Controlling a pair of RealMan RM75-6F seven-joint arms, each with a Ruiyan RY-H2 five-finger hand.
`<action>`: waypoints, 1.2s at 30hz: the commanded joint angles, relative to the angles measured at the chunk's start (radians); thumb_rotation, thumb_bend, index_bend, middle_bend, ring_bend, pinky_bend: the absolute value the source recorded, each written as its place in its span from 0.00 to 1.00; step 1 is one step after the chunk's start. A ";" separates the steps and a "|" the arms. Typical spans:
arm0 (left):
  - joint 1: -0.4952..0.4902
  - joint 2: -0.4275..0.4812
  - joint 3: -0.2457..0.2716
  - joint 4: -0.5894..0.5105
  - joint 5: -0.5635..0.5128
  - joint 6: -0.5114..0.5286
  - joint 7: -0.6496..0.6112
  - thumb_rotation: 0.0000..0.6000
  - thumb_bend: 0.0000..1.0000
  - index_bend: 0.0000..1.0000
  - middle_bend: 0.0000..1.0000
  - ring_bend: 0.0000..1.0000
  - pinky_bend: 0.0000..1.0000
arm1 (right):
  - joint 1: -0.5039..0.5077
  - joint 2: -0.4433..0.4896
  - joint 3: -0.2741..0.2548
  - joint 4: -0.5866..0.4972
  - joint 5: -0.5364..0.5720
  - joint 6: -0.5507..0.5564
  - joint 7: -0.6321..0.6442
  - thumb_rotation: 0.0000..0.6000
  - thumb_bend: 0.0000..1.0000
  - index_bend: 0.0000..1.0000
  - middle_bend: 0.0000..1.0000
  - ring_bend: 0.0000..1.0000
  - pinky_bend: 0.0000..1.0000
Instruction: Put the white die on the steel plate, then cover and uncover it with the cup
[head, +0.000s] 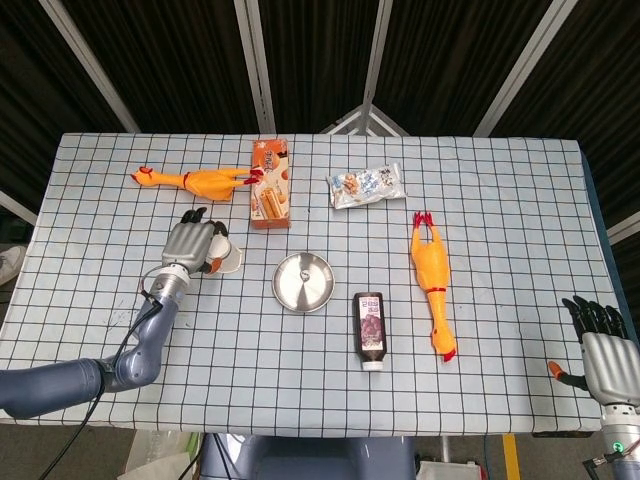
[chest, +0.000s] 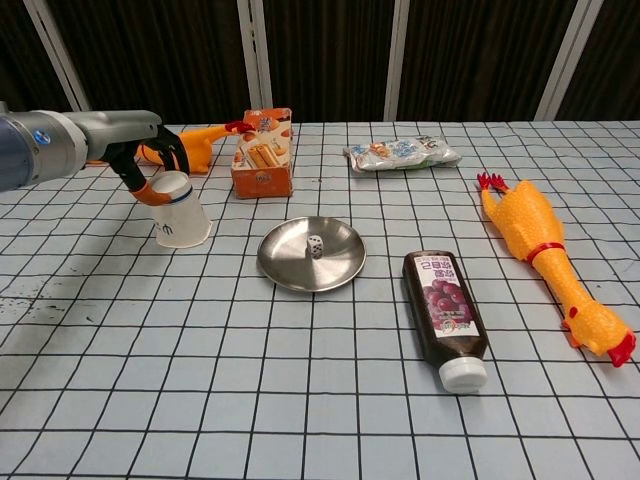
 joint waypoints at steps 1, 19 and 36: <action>0.000 0.000 -0.002 -0.001 0.001 0.003 -0.002 1.00 0.55 0.36 0.35 0.02 0.00 | 0.000 0.000 0.000 0.000 0.002 -0.002 0.000 1.00 0.21 0.12 0.09 0.07 0.00; -0.001 0.126 -0.092 -0.232 0.035 0.079 -0.034 1.00 0.56 0.36 0.35 0.02 0.00 | 0.000 0.001 -0.002 -0.005 -0.004 0.000 0.002 1.00 0.21 0.12 0.09 0.07 0.00; -0.152 -0.035 -0.118 -0.242 -0.084 0.073 0.051 1.00 0.56 0.36 0.34 0.02 0.00 | 0.048 -0.071 0.049 0.190 -0.030 -0.016 0.179 1.00 0.21 0.12 0.09 0.07 0.00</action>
